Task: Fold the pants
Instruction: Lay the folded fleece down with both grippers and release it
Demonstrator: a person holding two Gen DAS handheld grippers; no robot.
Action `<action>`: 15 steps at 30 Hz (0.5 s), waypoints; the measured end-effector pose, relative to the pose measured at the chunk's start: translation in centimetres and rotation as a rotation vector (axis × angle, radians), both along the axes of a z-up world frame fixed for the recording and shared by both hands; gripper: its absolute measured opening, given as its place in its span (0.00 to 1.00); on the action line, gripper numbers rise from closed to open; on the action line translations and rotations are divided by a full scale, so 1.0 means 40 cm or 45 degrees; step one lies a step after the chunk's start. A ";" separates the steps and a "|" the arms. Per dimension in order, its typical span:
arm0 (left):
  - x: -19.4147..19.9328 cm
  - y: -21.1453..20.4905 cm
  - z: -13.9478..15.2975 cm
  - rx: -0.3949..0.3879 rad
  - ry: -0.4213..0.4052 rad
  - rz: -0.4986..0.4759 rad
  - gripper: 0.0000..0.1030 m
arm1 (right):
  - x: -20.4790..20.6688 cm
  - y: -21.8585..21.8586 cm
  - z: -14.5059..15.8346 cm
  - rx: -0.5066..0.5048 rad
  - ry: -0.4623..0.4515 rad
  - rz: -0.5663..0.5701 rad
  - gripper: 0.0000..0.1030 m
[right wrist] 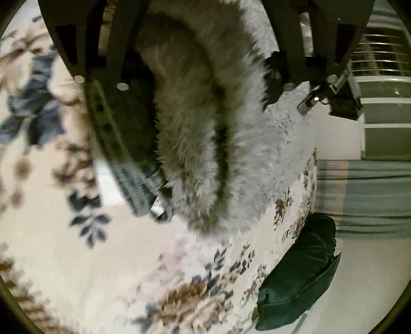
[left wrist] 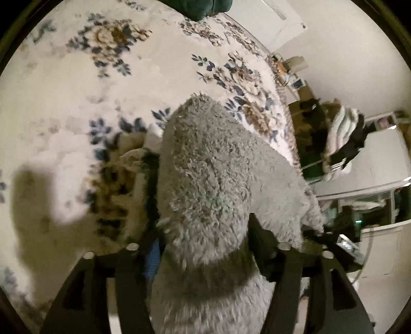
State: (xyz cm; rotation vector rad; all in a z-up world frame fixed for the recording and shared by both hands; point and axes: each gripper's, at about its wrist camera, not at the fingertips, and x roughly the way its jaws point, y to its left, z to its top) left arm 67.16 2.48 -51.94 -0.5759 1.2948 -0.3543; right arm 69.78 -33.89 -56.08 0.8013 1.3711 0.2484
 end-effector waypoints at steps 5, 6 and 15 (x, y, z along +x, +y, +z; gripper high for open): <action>-0.109 0.004 0.114 0.141 -0.151 0.049 0.75 | -0.144 -0.037 0.110 -0.195 -0.047 -0.044 0.76; -0.122 -0.001 0.112 0.138 -0.152 0.050 0.75 | -0.170 -0.045 0.105 -0.160 -0.020 -0.080 0.76; -0.164 -0.037 -0.006 0.243 -0.044 -0.008 0.77 | -0.326 -0.080 0.068 -0.041 0.005 -0.263 0.15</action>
